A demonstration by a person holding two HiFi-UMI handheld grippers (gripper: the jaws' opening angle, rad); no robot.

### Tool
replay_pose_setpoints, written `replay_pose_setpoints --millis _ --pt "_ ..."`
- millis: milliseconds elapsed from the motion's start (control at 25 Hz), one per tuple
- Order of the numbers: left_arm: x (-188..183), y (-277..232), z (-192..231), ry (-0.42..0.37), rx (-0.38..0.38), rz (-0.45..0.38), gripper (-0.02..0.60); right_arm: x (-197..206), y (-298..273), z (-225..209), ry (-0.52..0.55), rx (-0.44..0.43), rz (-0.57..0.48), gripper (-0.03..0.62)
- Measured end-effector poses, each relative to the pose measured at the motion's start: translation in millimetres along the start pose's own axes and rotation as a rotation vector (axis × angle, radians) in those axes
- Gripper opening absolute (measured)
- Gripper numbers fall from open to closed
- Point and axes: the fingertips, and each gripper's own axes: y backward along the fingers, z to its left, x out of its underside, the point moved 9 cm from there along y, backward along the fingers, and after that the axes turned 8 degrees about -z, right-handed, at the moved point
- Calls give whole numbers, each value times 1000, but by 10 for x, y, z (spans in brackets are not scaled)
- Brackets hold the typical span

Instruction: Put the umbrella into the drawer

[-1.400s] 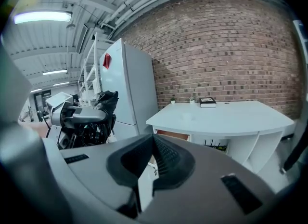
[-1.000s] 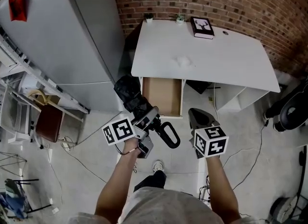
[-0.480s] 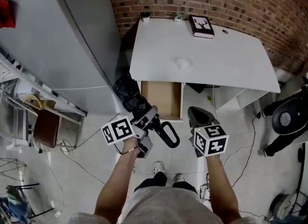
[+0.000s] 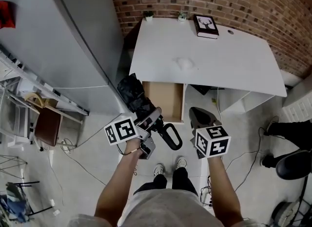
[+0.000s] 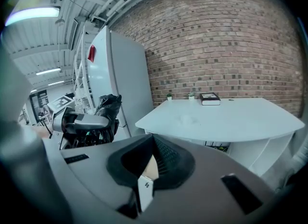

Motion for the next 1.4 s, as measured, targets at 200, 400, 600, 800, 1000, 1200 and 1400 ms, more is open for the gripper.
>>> replay_pose_setpoints --millis 200,400,600,800,1000,1200,1400 --pt "127 -134 -25 17 -16 -26 275 19 -34 -165 12 -44 16 3" --pt "264 -211 47 33 -39 -25 275 90 -108 -255 22 -83 42 3" --pt "390 -307 209 59 -70 -11 276 198 -257 -312 28 -122 75 3" --pt "485 -401 446 72 -107 -1 276 350 -439 -375 32 -156 100 3" --pt "585 -487 679 93 -139 9 276 541 -615 -469 20 -178 133 3" --pt "714 -602 946 119 -164 28 278 702 -802 -528 31 -209 150 3" --pt "829 -771 1142 130 -177 58 278 901 -940 -615 25 -229 174 3"
